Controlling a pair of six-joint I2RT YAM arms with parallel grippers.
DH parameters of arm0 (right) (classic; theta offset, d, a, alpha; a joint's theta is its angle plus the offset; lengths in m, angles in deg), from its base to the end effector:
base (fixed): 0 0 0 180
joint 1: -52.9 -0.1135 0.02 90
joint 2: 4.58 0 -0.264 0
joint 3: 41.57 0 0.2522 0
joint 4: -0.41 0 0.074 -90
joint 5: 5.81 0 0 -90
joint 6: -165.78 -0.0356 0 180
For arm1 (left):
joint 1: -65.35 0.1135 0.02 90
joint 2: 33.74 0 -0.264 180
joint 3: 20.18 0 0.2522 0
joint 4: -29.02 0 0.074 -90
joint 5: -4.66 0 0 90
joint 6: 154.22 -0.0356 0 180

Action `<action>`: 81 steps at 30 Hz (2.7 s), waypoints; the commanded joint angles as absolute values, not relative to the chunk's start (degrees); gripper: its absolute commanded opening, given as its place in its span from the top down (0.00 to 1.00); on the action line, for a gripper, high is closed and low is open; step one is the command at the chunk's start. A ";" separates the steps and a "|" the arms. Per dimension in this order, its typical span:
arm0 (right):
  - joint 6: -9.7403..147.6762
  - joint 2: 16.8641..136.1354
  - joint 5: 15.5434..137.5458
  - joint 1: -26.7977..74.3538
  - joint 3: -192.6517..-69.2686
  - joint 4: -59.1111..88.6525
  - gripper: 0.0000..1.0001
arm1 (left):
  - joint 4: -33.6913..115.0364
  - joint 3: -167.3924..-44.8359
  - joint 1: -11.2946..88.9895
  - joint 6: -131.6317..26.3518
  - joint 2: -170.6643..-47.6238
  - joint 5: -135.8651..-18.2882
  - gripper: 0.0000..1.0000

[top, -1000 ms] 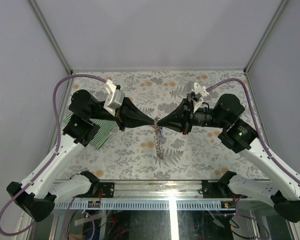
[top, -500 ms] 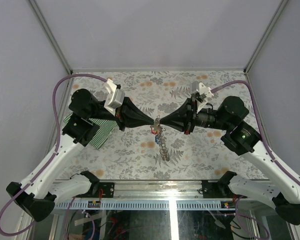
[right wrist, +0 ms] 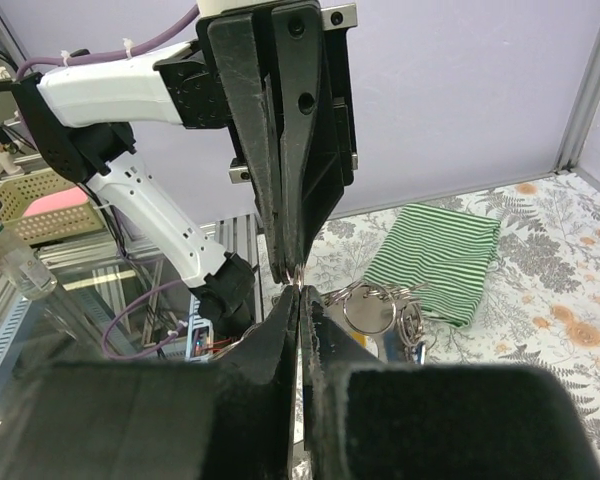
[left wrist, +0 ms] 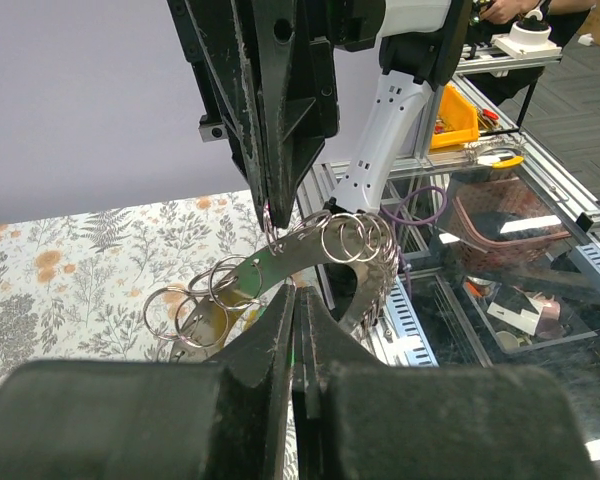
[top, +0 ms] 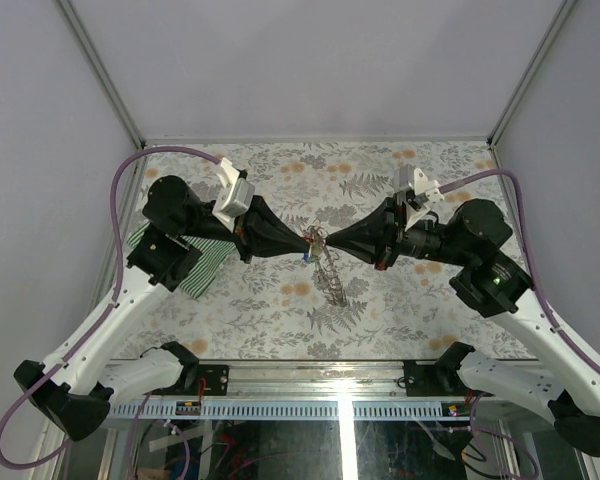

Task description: Put the keys on the keyring

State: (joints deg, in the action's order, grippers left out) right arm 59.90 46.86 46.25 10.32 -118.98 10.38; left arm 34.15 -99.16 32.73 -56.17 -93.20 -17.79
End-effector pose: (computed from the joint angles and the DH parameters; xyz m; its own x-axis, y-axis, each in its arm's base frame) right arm 0.1179 0.1381 0.4585 -0.0699 0.2289 -0.9709 -0.9874 0.1229 0.1000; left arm 0.1578 -0.1401 0.4469 0.0728 -0.1101 -0.9912 0.9797 -0.1781 0.0918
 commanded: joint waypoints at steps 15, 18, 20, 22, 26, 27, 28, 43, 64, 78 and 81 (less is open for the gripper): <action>81.71 40.05 45.15 10.64 -111.09 -3.24 1.00 | 34.70 -101.40 31.95 -56.60 -92.78 -18.18 1.00; 87.41 38.63 43.69 10.63 -106.79 -10.36 1.00 | 34.75 -101.32 31.93 -56.49 -92.70 -18.54 1.00; 90.48 37.57 43.54 10.63 -104.29 -14.60 1.00 | 34.97 -101.39 31.95 -56.53 -92.59 -18.72 1.00; 94.32 37.16 43.66 10.65 -103.71 -15.01 1.00 | 35.12 -101.15 31.85 -56.54 -92.49 -18.87 1.00; 102.62 36.82 43.08 10.68 -102.93 -14.27 1.00 | 35.21 -100.98 31.86 -56.57 -92.32 -19.26 1.00; 104.24 36.67 43.06 10.67 -102.24 -15.32 1.00 | 35.36 -100.97 31.86 -56.64 -92.42 -19.31 1.00; 105.87 36.58 43.05 10.68 -101.62 -16.25 1.00 | 35.62 -101.11 31.86 -56.77 -92.42 -19.26 1.00; 130.52 36.89 48.48 6.99 -99.27 -16.26 1.00 | 37.50 -100.96 31.86 -58.24 -92.17 -20.56 1.00; 145.65 40.35 65.07 -3.89 -103.35 -12.20 1.00 | 39.13 -100.90 31.86 -60.07 -91.47 -23.40 1.00; 141.15 41.18 68.07 -3.97 -105.58 -10.08 1.00 | 37.41 -99.81 31.86 -60.06 -90.32 -31.66 1.00; 137.47 41.54 69.64 -3.96 -107.62 -7.30 1.00 | 36.55 -99.41 31.81 -59.45 -90.25 -32.59 1.00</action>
